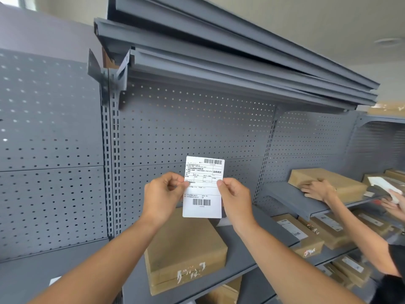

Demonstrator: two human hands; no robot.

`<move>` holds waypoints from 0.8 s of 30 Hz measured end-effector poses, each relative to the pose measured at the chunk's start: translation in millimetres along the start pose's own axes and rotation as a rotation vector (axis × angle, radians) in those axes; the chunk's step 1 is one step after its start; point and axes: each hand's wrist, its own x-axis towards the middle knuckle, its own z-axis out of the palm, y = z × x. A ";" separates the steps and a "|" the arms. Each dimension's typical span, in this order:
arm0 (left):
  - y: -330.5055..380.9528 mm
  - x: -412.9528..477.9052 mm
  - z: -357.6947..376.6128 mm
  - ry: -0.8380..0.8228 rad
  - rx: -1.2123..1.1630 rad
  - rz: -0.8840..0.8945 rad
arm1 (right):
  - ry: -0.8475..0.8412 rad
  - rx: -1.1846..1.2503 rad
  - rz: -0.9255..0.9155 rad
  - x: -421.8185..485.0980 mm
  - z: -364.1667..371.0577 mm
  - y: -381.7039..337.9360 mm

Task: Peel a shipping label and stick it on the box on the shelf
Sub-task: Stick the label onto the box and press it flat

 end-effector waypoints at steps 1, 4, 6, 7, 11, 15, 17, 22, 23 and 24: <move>-1.8 1.0 -0.6 0.007 0.007 0.000 | -0.004 0.000 -0.010 1.0 1.8 0.0; -8.1 3.0 -2.2 0.017 0.009 -0.008 | -0.013 0.005 -0.025 3.9 6.2 3.7; -12.2 3.8 -3.7 0.019 0.015 -0.011 | -0.016 0.006 -0.023 5.4 8.8 7.7; -14.3 4.2 -4.6 0.021 0.028 -0.009 | -0.023 0.008 -0.020 6.2 10.5 10.0; -26.9 7.2 -7.7 0.052 0.095 -0.019 | -0.054 0.019 -0.006 9.7 18.6 24.7; -46.5 7.3 -8.9 0.047 0.144 -0.100 | -0.071 -0.014 0.030 12.7 27.5 45.0; -59.2 5.5 -8.6 0.038 0.163 -0.140 | -0.084 -0.041 0.044 12.7 32.4 57.4; -90.2 -6.5 -3.3 0.026 0.295 -0.199 | -0.134 -0.121 0.082 10.1 41.1 95.0; -97.6 -9.2 -1.2 0.023 0.305 -0.220 | -0.144 -0.143 0.089 9.1 42.3 102.9; -104.6 -12.4 1.0 0.022 0.317 -0.245 | -0.160 -0.169 0.098 7.6 43.2 110.1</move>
